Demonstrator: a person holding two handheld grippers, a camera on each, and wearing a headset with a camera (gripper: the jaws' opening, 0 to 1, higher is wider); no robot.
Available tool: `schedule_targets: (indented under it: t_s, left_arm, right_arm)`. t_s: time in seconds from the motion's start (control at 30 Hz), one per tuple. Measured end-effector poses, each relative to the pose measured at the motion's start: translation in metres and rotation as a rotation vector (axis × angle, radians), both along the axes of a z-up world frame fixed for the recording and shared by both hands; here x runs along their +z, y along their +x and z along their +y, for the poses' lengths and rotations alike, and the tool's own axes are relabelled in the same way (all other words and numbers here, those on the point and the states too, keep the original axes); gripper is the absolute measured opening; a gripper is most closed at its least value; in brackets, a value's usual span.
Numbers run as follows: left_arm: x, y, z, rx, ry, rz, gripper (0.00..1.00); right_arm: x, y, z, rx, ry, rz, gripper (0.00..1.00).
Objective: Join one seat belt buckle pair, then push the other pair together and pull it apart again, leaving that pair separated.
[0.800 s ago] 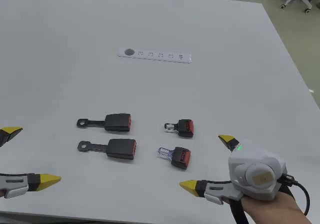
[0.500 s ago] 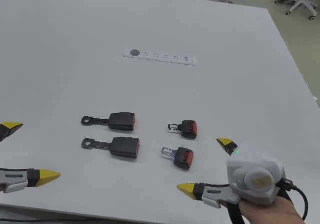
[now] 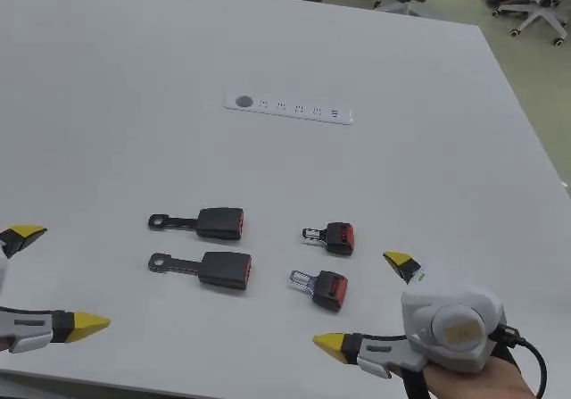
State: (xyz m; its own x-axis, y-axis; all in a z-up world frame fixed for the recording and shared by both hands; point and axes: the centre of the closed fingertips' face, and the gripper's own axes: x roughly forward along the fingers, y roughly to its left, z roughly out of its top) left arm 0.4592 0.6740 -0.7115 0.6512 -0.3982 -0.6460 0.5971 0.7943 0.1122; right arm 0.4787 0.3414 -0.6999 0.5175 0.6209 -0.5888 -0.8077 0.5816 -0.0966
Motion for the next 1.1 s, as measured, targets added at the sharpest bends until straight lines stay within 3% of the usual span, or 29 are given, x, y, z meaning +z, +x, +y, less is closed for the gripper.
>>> schedule_targets:
  t_s: [0.23, 1.1]
  left_arm:
    - [-0.001, -0.001, -0.003, -0.012, 0.003, 0.002, 1.00]
    - [-0.005, -0.004, -0.009, -0.033, 0.005, 0.022, 1.00]
  right_arm:
    - [0.000, -0.002, 0.003, -0.005, 0.023, 0.012, 0.97]
    - [-0.012, -0.009, -0.003, -0.023, 0.013, 0.026, 0.97]
